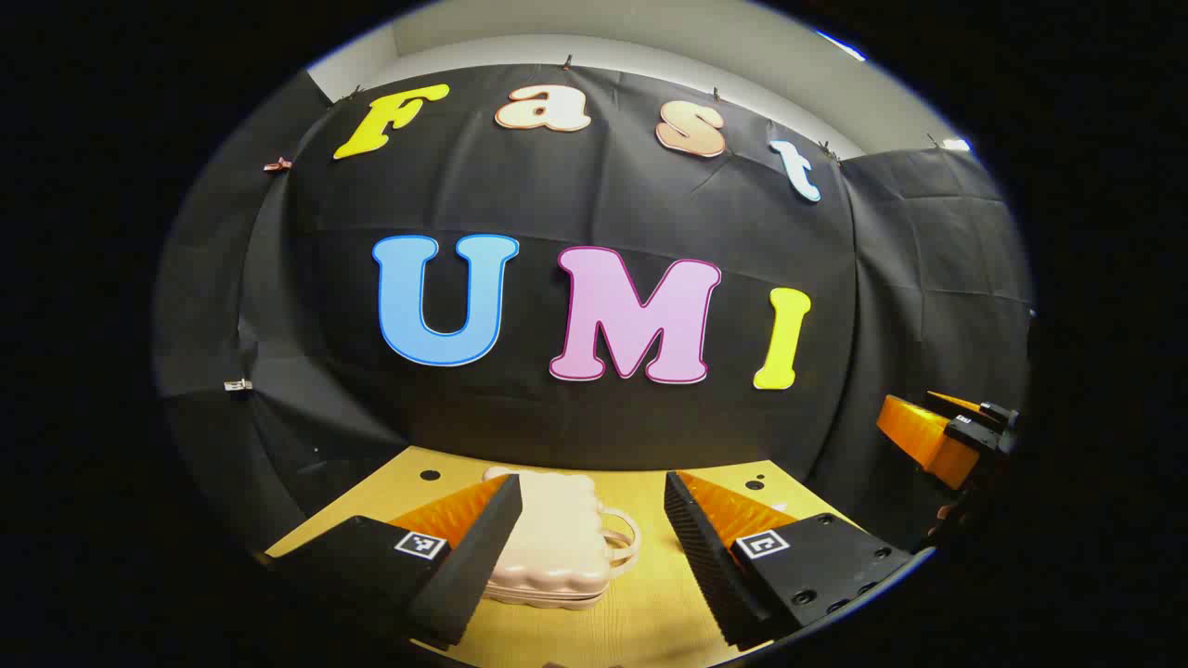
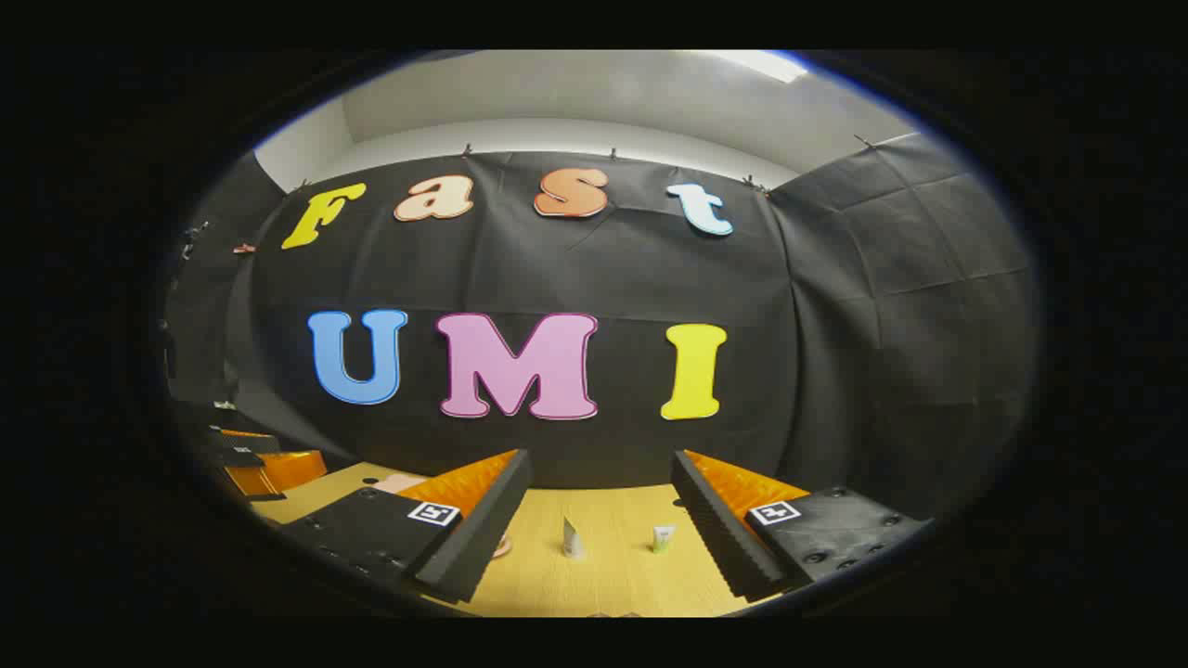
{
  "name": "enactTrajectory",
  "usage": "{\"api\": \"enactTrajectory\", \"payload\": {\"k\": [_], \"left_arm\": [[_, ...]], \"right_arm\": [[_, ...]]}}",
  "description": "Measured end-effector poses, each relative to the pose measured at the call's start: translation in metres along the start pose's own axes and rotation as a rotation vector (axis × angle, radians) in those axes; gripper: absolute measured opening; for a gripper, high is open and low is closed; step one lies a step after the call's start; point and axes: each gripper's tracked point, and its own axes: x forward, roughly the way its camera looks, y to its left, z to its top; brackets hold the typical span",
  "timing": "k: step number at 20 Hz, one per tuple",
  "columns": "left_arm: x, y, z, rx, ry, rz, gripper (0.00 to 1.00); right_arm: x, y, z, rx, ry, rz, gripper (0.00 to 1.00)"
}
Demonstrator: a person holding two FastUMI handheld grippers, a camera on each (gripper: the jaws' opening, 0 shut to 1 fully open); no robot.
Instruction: First open the suitcase, pack the skin care products into it, and then close the suitcase.
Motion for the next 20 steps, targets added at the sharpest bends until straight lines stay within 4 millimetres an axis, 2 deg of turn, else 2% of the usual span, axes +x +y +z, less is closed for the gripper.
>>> {"api": "enactTrajectory", "payload": {"k": [2, 3, 4, 5, 8, 11, 13, 14, 16, 17, 20], "left_arm": [[0.000, -0.001, 0.000, 0.012, 0.003, -0.002, 0.97], [0.000, -0.003, 0.000, 0.008, 0.001, -0.008, 0.97], [0.000, -0.005, -0.001, 0.004, 0.003, -0.010, 0.98], [0.000, -0.004, -0.001, 0.004, 0.006, -0.009, 0.97], [0.003, -0.001, -0.004, 0.001, 0.012, -0.001, 0.97], [0.004, 0.001, -0.005, -0.005, 0.016, 0.005, 0.97], [0.006, 0.003, -0.009, -0.001, 0.026, 0.011, 0.97], [0.007, 0.004, -0.011, 0.006, 0.034, 0.016, 0.97], [0.008, 0.005, -0.014, 0.015, 0.045, 0.018, 0.97], [0.008, 0.004, -0.015, 0.014, 0.048, 0.015, 0.98], [0.013, 0.000, -0.019, 0.010, 0.058, 0.001, 0.98]], "right_arm": [[0.000, 0.002, 0.000, -0.004, -0.002, 0.005, 1.00], [0.001, 0.003, 0.000, -0.005, -0.001, 0.009, 0.96], [0.002, 0.003, -0.001, -0.006, 0.002, 0.012, 1.00], [0.002, 0.003, -0.001, -0.006, 0.003, 0.013, 0.96], [0.004, 0.005, -0.002, -0.003, 0.005, 0.018, 0.97], [0.007, 0.005, -0.008, -0.012, 0.022, 0.020, 0.96], [0.008, 0.006, -0.013, -0.011, 0.039, 0.020, 1.00], [0.009, 0.006, -0.014, -0.010, 0.042, 0.018, 0.97], [0.011, 0.005, -0.016, -0.007, 0.049, 0.015, 0.97], [0.011, 0.004, -0.018, -0.005, 0.054, 0.013, 0.89], [0.013, 0.002, -0.018, -0.007, 0.058, 0.005, 0.89]]}}
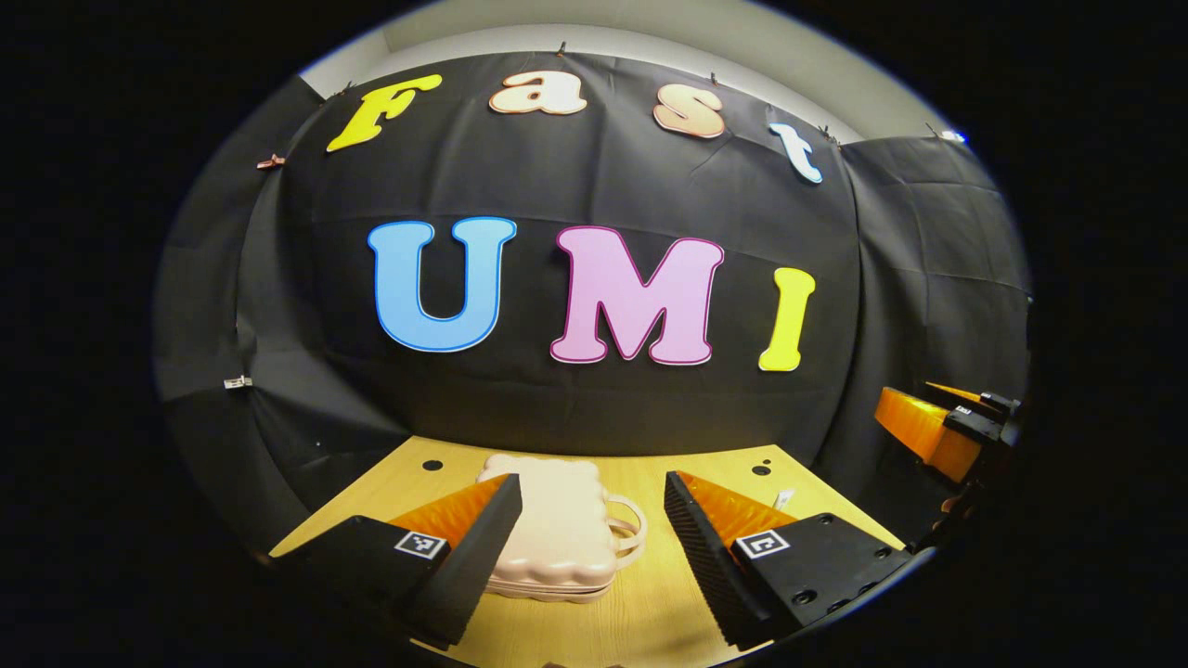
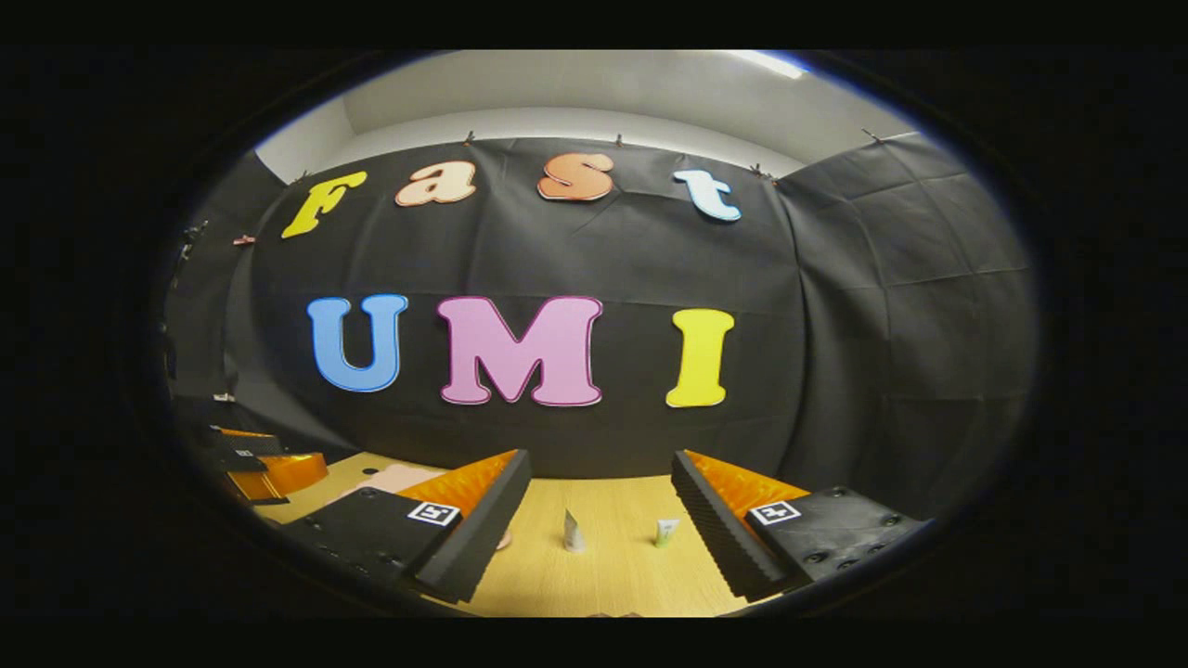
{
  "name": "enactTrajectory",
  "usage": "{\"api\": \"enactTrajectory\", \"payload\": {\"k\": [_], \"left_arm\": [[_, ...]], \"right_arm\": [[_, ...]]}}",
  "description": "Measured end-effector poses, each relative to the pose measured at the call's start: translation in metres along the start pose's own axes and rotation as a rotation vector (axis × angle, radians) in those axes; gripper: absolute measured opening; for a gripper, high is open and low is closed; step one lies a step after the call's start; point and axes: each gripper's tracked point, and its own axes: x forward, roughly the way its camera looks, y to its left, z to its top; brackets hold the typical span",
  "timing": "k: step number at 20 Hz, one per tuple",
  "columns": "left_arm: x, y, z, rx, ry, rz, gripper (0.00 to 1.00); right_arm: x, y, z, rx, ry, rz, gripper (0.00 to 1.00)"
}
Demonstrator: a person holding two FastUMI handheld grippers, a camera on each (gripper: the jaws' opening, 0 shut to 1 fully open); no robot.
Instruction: First open the suitcase, pack the skin care products into it, and then close the suitcase.
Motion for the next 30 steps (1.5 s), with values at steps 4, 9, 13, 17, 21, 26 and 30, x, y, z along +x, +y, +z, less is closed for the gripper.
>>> {"api": "enactTrajectory", "payload": {"k": [4, 9, 13, 17, 21, 26, 30], "left_arm": [[0.021, -0.008, -0.021, -0.013, 0.082, -0.026, 0.98], [0.072, -0.037, -0.039, -0.015, 0.153, -0.068, 0.97], [0.132, -0.069, -0.074, -0.034, 0.249, -0.087, 0.96], [0.190, -0.094, -0.126, -0.080, 0.389, -0.089, 0.96], [0.236, -0.102, -0.177, -0.096, 0.512, -0.062, 0.96], [0.265, -0.096, -0.224, -0.115, 0.621, -0.008, 0.92], [0.280, -0.088, -0.250, -0.061, 0.684, 0.053, 0.75]], "right_arm": [[0.006, -0.009, -0.004, -0.020, 0.000, -0.011, 0.89], [0.024, -0.032, -0.019, -0.024, 0.032, -0.014, 0.97], [0.049, -0.054, -0.040, -0.092, 0.042, 0.001, 0.97], [0.073, -0.068, -0.072, -0.101, 0.090, 0.043, 0.95], [0.087, -0.079, -0.101, -0.086, 0.164, 0.072, 0.95], [0.091, -0.085, -0.111, -0.116, 0.162, 0.097, 0.96], [0.088, -0.086, -0.122, -0.101, 0.185, 0.116, 0.96]]}}
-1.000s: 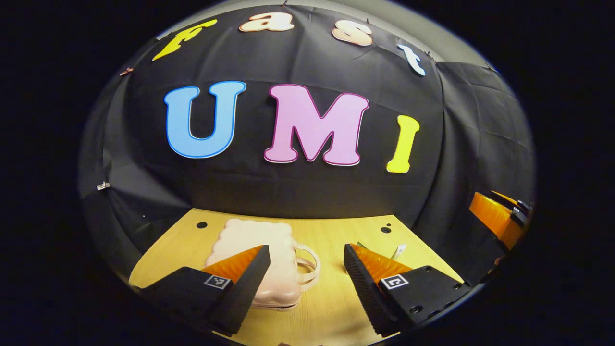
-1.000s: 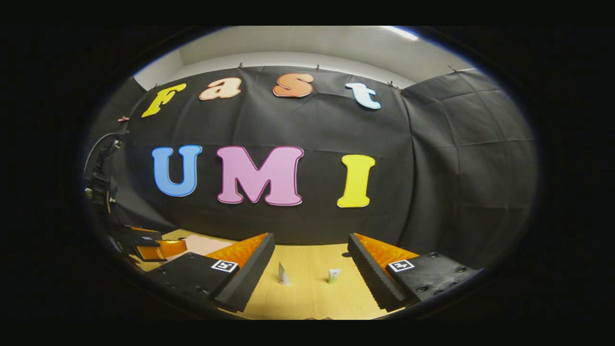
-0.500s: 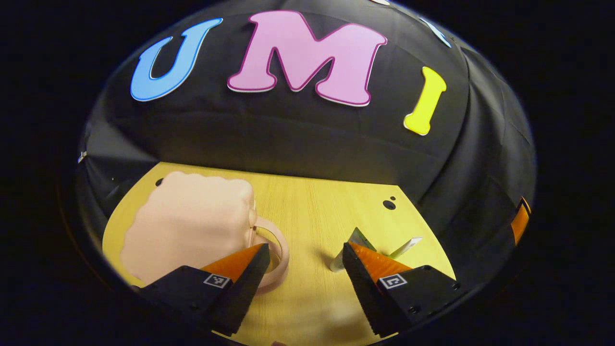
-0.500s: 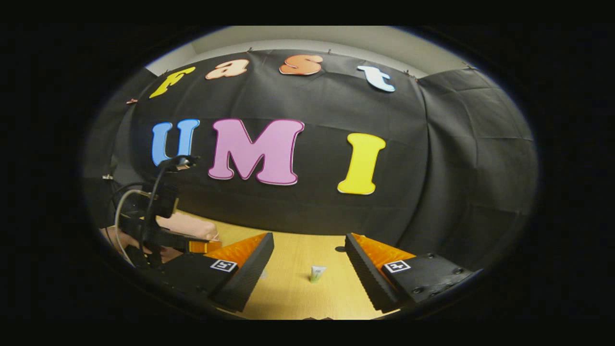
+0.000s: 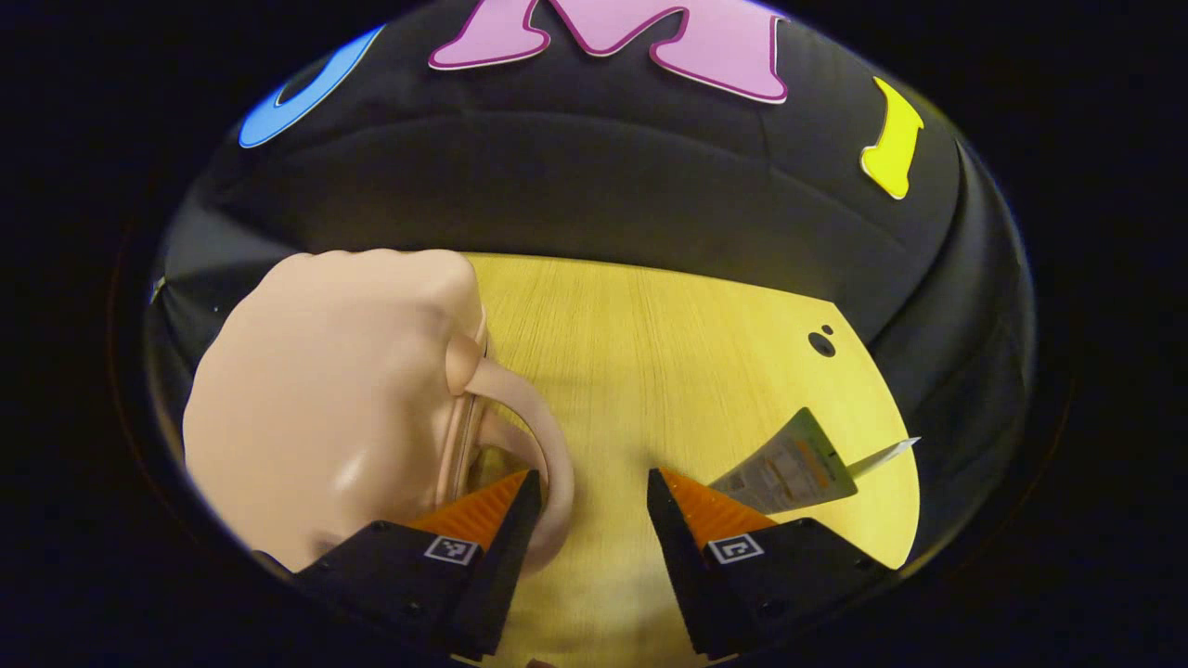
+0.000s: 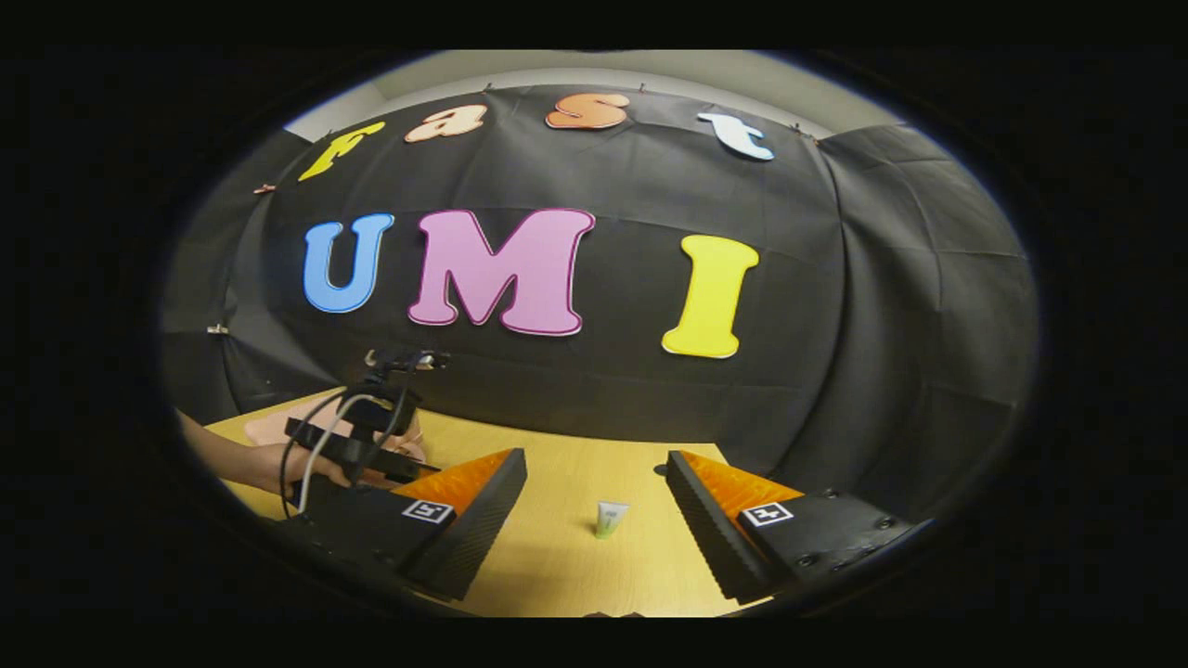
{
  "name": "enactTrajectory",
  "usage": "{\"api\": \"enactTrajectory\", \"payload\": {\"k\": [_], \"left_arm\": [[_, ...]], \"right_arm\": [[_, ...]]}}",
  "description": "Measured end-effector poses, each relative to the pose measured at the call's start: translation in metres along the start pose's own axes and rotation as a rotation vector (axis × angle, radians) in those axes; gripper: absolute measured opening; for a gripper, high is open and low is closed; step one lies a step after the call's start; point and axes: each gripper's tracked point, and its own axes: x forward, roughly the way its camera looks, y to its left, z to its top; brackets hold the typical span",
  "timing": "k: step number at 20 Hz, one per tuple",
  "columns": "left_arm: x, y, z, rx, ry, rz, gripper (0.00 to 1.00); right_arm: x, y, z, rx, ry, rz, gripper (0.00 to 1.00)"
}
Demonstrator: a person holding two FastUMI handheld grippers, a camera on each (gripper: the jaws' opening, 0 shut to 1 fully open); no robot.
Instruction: First open the suitcase, pack the skin care products into it, and then close the suitcase.
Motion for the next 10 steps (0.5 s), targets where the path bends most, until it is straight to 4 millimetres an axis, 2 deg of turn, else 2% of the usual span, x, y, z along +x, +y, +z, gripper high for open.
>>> {"api": "enactTrajectory", "payload": {"k": [1, 2, 3, 4, 5, 7, 10], "left_arm": [[0.005, 0.001, -0.001, 0.010, 0.004, 0.019, 0.71], [0.009, 0.011, -0.001, 0.029, 0.011, 0.076, 0.65], [0.018, 0.020, -0.006, 0.023, 0.034, 0.112, 0.41], [0.014, 0.019, -0.007, 0.006, 0.050, 0.093, 0.20], [0.015, 0.021, -0.007, 0.013, 0.050, 0.083, 0.19], [0.008, 0.013, 0.002, 0.046, 0.049, 0.054, 0.10], [-0.037, 0.009, 0.033, -0.002, 0.016, 0.006, 0.07]], "right_arm": [[0.000, -0.001, -0.003, -0.003, 0.006, -0.003, 0.96], [-0.001, -0.002, -0.002, -0.009, 0.003, -0.004, 0.96], [-0.002, -0.005, 0.001, -0.010, -0.015, -0.005, 0.96], [-0.002, -0.004, 0.001, -0.001, -0.019, 0.001, 0.96], [-0.001, -0.003, -0.001, 0.004, -0.016, 0.004, 0.96], [-0.001, -0.002, -0.005, 0.009, -0.005, 0.010, 0.96], [0.000, 0.004, 0.007, 0.010, -0.023, 0.015, 0.96]]}}
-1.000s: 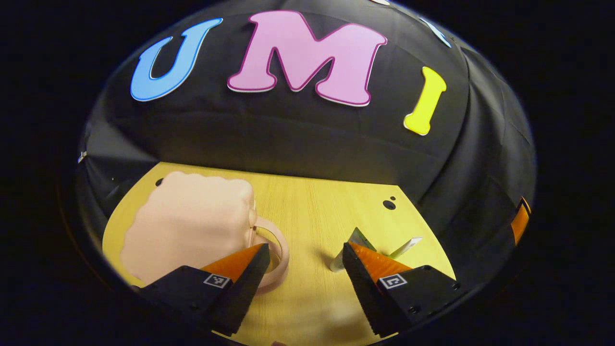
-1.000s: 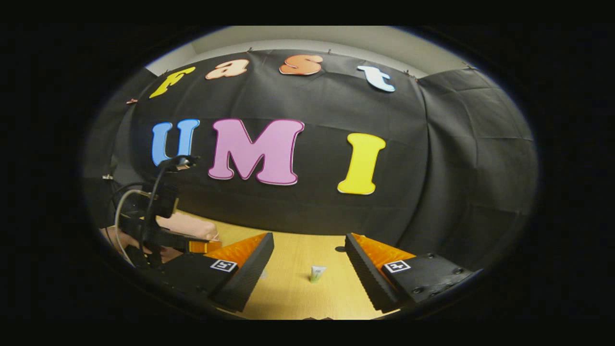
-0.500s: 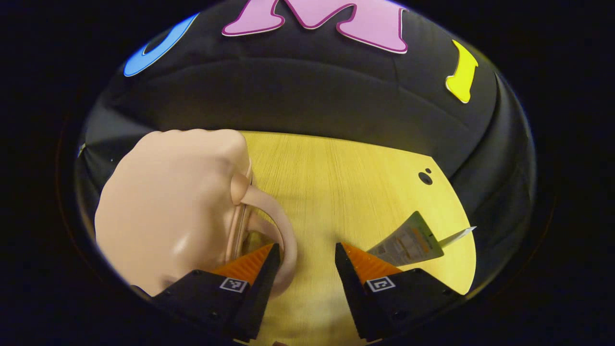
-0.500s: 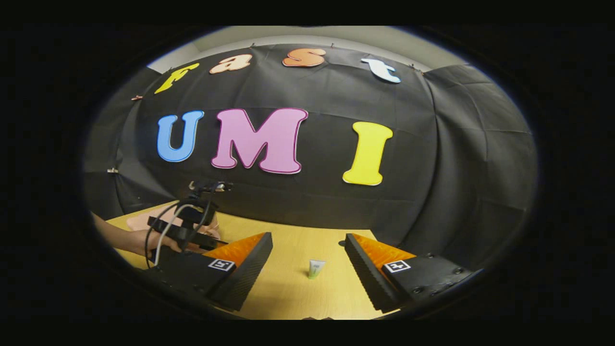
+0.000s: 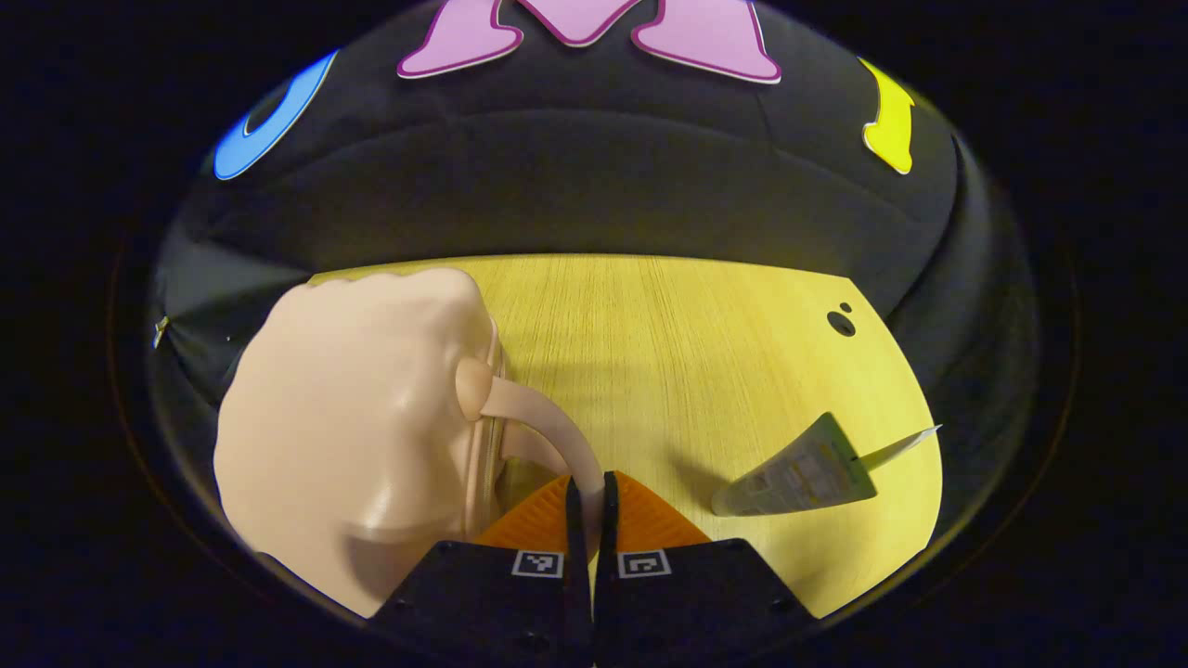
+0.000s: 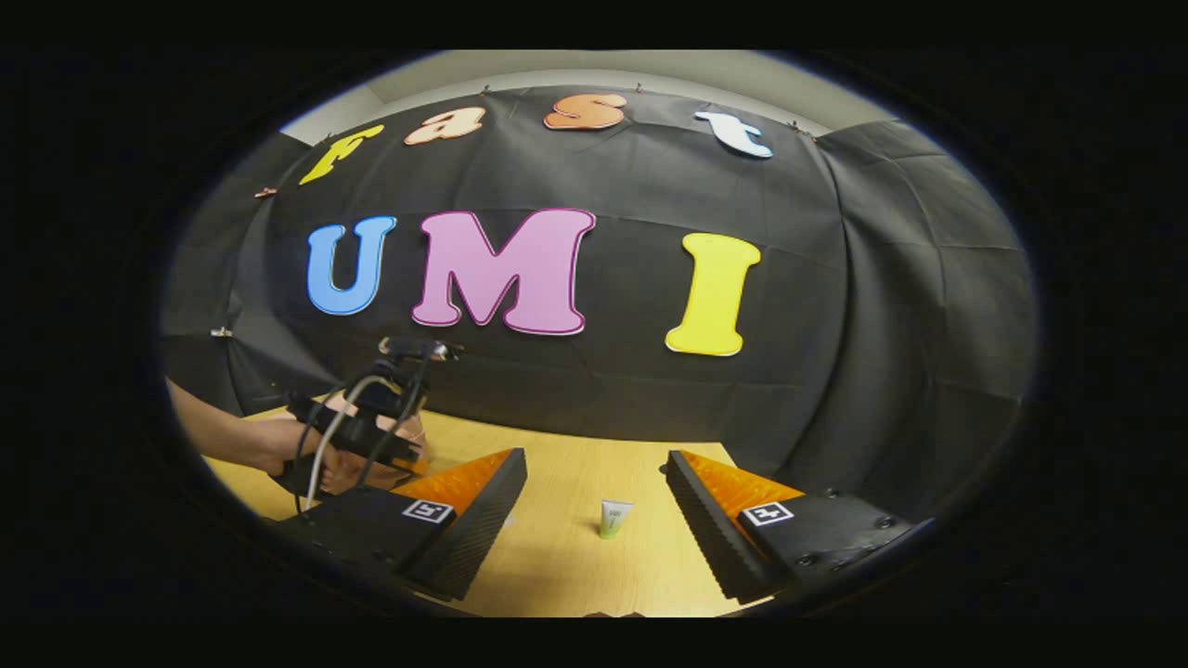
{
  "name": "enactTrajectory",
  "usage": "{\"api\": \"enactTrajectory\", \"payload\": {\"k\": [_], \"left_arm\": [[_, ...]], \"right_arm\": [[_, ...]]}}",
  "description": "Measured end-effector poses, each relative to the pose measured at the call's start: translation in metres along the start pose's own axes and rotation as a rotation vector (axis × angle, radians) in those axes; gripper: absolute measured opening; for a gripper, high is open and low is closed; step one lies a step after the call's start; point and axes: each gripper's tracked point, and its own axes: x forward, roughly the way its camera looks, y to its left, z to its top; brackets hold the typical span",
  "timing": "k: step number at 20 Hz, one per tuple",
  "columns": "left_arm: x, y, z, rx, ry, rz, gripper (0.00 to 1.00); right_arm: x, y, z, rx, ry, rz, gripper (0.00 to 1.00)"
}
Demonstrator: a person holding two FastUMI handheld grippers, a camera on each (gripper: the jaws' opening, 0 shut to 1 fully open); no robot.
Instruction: First open the suitcase, pack the skin care products into it, and then close the suitcase.
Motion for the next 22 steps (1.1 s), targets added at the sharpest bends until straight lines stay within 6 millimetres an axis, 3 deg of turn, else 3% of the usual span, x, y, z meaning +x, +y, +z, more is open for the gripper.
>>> {"api": "enactTrajectory", "payload": {"k": [2, 4, 6, 9, 12, 14, 17, 19, 22], "left_arm": [[-0.055, 0.018, 0.040, -0.006, -0.077, -0.028, 0.07], [-0.114, 0.073, 0.085, 0.055, -0.143, 0.004, 0.06], [-0.147, 0.121, 0.107, 0.008, -0.176, 0.001, 0.07], [-0.177, 0.257, 0.136, 0.066, -0.250, 0.141, 0.06], [-0.170, 0.348, 0.139, 0.075, -0.268, 0.221, 0.06], [-0.158, 0.415, 0.134, 0.059, -0.281, 0.267, 0.06], [-0.117, 0.506, 0.110, -0.052, -0.289, 0.292, 0.06], [-0.088, 0.548, 0.081, -0.101, -0.241, 0.269, 0.06], [-0.039, 0.580, 0.038, -0.149, -0.168, 0.234, 0.06]], "right_arm": [[-0.001, 0.008, 0.015, -0.007, -0.030, 0.010, 0.96], [-0.002, 0.023, 0.029, -0.027, -0.062, 0.028, 0.96], [-0.005, 0.034, 0.032, -0.030, -0.070, 0.034, 0.96], [-0.014, 0.061, 0.036, -0.025, -0.044, 0.015, 0.96], [-0.018, 0.082, 0.037, -0.047, -0.029, -0.003, 0.93], [-0.023, 0.091, 0.029, -0.048, 0.000, -0.032, 0.96], [-0.025, 0.101, 0.012, -0.048, 0.032, -0.091, 0.93], [-0.025, 0.111, -0.003, -0.041, 0.072, -0.115, 0.96], [-0.024, 0.140, -0.023, 0.006, 0.104, -0.113, 0.96]]}}
